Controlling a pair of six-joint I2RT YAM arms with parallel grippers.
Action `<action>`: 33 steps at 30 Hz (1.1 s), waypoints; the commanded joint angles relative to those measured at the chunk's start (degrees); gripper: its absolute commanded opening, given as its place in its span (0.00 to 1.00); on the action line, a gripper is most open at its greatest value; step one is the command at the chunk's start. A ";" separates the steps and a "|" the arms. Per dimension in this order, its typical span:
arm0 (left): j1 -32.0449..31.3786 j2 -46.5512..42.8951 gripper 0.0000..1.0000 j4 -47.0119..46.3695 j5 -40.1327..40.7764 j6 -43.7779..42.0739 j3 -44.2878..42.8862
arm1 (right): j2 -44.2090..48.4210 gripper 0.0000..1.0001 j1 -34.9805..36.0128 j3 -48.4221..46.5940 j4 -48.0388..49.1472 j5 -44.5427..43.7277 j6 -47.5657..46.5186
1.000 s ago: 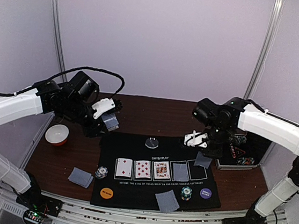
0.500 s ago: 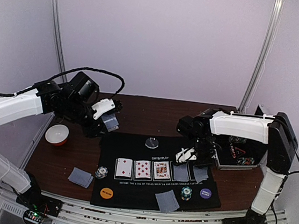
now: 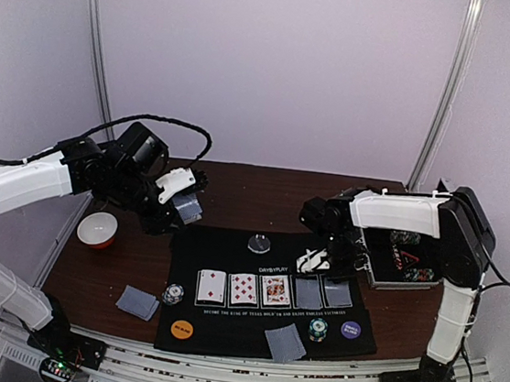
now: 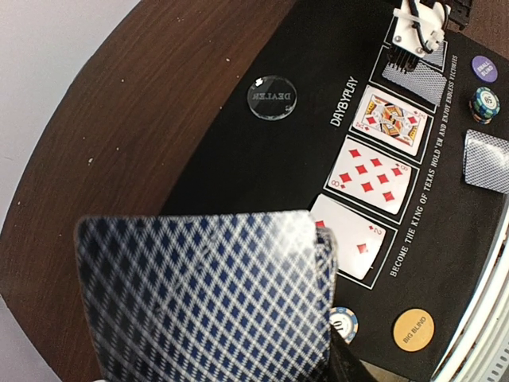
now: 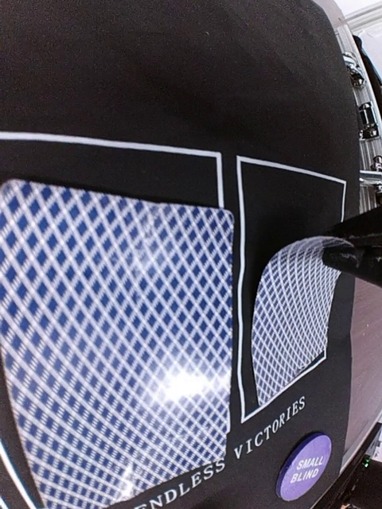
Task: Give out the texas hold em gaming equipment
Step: Place the poker card in the community card area.
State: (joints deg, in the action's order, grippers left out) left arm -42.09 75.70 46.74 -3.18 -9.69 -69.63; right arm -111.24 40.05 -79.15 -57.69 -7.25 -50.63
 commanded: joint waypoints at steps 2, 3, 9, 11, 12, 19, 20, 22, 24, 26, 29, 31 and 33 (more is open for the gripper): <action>0.05 -0.27 0.41 -2.21 0.37 0.01 -0.05 | -2.21 0.00 -0.65 -2.49 0.66 0.21 0.22; 0.02 -0.29 0.41 -2.23 0.41 0.00 0.01 | -2.40 0.00 -0.72 -2.57 0.72 0.28 0.33; 0.01 -0.12 0.41 -2.18 0.52 0.00 -0.07 | -3.44 0.00 -1.77 -2.52 0.86 1.34 1.22; 0.07 -0.12 0.41 -2.18 0.56 -0.11 -0.15 | -3.68 0.00 -1.97 -2.45 0.70 1.28 1.32; 0.02 -0.12 0.41 -2.18 0.54 -0.13 -0.16 | -3.76 0.00 -1.93 -2.33 0.67 1.11 1.28; 0.07 0.04 0.41 -2.19 0.72 -0.13 -0.25 | -3.64 0.05 -1.98 -1.50 1.64 -0.18 0.83; 0.06 0.12 0.41 -2.18 0.69 -0.16 -0.29 | -3.45 0.06 -1.97 -1.37 1.97 -0.36 0.65; -0.01 0.22 0.41 -2.18 0.64 -0.21 -0.38 | -3.18 0.07 -1.92 -1.37 2.25 -0.15 0.26; 0.03 0.47 0.41 -2.23 0.64 -0.21 -0.50 | -2.89 0.10 -1.85 -1.12 2.68 -0.18 0.23; -0.03 0.58 0.41 -2.18 0.64 -0.23 -0.60 | -2.66 0.14 -1.89 -0.73 3.11 -0.44 0.06; 0.03 0.76 0.41 -2.18 0.64 -0.21 -0.69 | -2.29 0.19 -1.88 -0.18 3.54 -0.66 -0.01; -0.02 0.83 0.41 -2.18 0.68 -0.15 -0.69 | -2.12 0.22 -1.89 -0.08 3.56 -0.81 0.15; -0.07 0.96 0.41 -2.18 0.64 -0.11 -0.75 | -2.03 0.24 -1.91 -0.04 3.55 -1.15 0.29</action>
State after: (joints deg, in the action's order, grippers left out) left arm -42.11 76.36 46.74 -2.70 -9.72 -69.63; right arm -114.06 38.44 -80.03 -53.69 -7.16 -50.15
